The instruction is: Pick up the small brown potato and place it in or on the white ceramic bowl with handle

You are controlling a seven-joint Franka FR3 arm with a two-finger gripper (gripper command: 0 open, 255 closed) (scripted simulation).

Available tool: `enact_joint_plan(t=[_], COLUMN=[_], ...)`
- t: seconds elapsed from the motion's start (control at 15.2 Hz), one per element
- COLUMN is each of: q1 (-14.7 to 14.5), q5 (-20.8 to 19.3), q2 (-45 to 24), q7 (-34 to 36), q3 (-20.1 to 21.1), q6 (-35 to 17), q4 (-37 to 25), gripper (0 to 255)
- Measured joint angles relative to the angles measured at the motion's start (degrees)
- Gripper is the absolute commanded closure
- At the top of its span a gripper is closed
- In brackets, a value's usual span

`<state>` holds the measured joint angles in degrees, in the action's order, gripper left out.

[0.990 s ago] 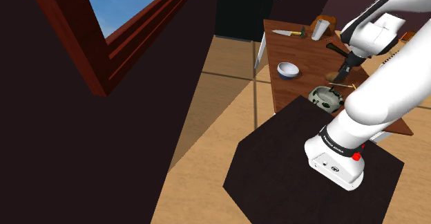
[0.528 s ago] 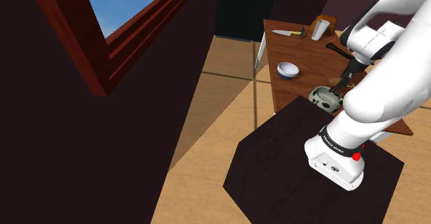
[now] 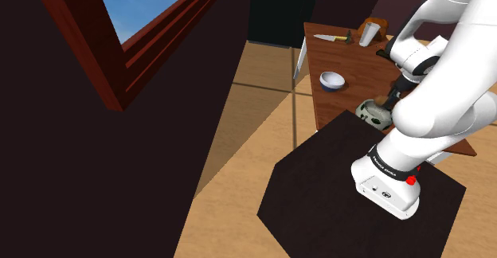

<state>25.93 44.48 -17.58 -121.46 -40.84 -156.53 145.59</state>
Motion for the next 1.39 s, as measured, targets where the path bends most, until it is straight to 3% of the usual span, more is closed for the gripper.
enact_joint_plan(t=[0.4, 0.46, 0.86, 0.99, 1.19, 1.39], q1=[0.66, 0.67, 0.68, -2.28, -8.19, -8.73], q5=[1.36, 1.37, 1.39, -3.87, -16.39, -18.08], q2=[-0.65, -0.65, -0.66, 2.60, 9.22, 9.98], q7=[-0.99, -1.00, -1.01, 2.81, 11.84, 12.97], q3=[0.94, 0.95, 0.96, -3.21, -11.44, -12.26], q6=[-0.32, -0.32, -0.32, 0.56, 2.29, 2.46], q4=[-0.13, -0.13, -0.14, 1.08, 2.81, 3.03], gripper=[255, 0, 0, 0, 0, 0])
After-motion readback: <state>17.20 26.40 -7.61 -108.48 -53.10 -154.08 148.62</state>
